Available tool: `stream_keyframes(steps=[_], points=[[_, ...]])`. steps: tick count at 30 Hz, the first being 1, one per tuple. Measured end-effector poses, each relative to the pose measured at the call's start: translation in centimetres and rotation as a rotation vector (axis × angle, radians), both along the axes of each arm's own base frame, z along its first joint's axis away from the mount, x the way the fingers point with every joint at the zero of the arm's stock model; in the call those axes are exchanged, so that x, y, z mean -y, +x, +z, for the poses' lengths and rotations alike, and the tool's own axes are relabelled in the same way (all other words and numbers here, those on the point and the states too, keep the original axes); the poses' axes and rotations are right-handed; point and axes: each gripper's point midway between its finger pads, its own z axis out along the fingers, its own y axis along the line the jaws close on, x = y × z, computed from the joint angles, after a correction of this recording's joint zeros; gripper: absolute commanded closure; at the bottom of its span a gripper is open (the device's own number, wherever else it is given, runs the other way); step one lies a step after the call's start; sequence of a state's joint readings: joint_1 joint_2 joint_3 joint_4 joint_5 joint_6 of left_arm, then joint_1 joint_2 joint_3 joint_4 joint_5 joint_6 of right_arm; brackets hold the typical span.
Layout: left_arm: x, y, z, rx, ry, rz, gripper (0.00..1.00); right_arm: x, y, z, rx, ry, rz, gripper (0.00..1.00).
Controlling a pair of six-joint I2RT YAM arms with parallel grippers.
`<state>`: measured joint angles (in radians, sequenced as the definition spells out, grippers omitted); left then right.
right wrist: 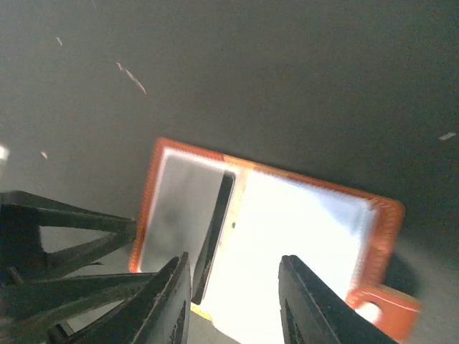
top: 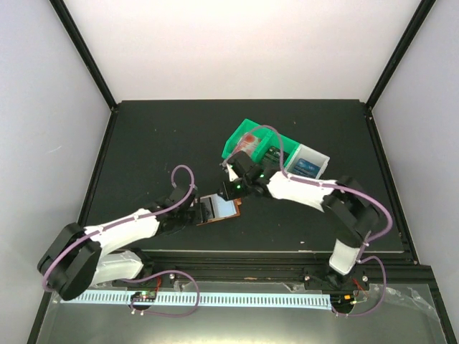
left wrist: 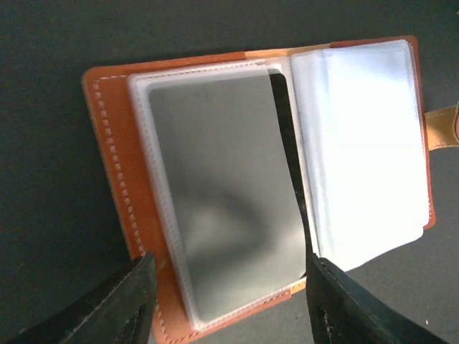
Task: Put the credit cards into the card holder
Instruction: Insert the credit card into the card holder, then pick up the credit card from the storage box.
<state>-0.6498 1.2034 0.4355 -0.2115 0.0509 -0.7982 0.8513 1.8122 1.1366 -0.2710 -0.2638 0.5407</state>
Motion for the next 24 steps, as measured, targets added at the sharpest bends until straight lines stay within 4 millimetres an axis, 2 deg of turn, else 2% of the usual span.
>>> stream_keyframes(steps=[4,7,10,11,14,16,20,24], points=[[-0.8,-0.2,1.5,0.025,0.023,0.002,0.21,2.2,1.6,5.3,0.134,0.011,-0.062,0.57],[-0.5,0.8,4.4,0.096,0.007,-0.005,0.13,5.5,3.5,9.3,0.246,0.003,-0.136,0.48],[0.2,1.9,7.7,0.184,-0.025,-0.018,0.05,9.8,5.1,11.9,0.337,-0.053,-0.214,0.42],[0.3,2.3,8.8,0.212,-0.035,-0.023,0.02,11.1,5.6,12.4,0.356,-0.072,-0.237,0.40],[0.6,3.0,11.4,0.290,-0.057,-0.035,0.01,15.4,7.3,13.5,0.396,-0.152,-0.307,0.38],[0.7,3.2,12.2,0.319,-0.062,-0.041,0.01,18.0,8.7,13.9,0.410,-0.205,-0.353,0.37],[0.8,3.6,13.0,0.357,-0.070,-0.054,0.01,21.1,10.5,14.3,0.419,-0.264,-0.423,0.37],[2.0,4.0,13.7,0.389,-0.111,-0.097,0.01,23.7,11.0,13.0,0.393,-0.345,-0.482,0.38]])
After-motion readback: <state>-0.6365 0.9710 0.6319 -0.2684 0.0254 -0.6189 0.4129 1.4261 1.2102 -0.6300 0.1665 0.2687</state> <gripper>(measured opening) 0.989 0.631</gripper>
